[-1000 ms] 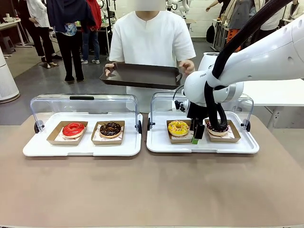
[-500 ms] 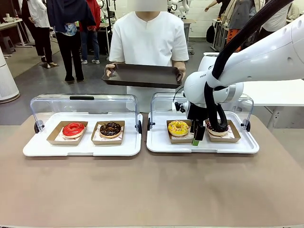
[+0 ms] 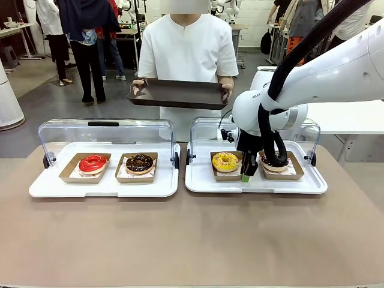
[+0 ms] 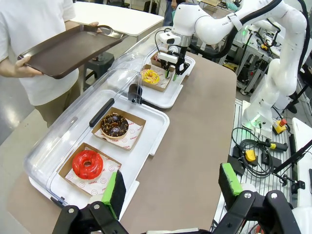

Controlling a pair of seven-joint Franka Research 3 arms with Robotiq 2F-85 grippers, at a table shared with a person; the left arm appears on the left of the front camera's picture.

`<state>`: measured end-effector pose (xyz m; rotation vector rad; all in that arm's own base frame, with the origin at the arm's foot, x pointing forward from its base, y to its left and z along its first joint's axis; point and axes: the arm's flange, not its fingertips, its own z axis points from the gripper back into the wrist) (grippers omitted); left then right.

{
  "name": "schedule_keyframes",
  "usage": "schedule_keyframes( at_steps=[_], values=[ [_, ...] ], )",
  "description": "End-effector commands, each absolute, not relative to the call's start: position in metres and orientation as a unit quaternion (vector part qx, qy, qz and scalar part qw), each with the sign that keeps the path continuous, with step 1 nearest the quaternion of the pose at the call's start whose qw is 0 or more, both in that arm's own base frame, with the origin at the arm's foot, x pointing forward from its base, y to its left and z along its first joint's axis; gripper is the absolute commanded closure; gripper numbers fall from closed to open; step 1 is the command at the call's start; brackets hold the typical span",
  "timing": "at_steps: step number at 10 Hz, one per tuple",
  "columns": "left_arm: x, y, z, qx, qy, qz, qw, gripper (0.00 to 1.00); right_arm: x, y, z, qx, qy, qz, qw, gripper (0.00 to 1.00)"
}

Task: Provide the desired donut to the person.
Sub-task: Pick up and lift the Paper togo box containing the Donut pointed at by the person.

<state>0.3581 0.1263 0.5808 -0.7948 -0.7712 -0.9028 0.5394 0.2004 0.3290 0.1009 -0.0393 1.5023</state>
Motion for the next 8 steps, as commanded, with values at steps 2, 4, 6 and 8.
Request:
schedule_keyframes(
  at_steps=[2,4,6,8],
  values=[
    [0.3582,0.1264,0.5821,-0.369,-0.36,-0.416,0.749,0.0,0.5461,0.1947,0.3058,0.038,0.006,0.683,0.73,1.0],
    [0.3582,0.1264,0.5821,-0.369,-0.36,-0.416,0.749,0.0,0.5462,0.1945,0.3054,0.038,0.007,0.683,0.729,1.0],
    [0.3582,0.1264,0.5821,-0.369,-0.36,-0.416,0.749,0.0,0.5462,0.1948,0.3052,0.038,0.008,0.685,0.728,1.0],
    [0.3582,0.1264,0.5821,-0.369,-0.36,-0.416,0.749,0.0,0.5456,0.1954,0.3053,0.036,0.01,0.686,0.726,1.0]
  ],
)
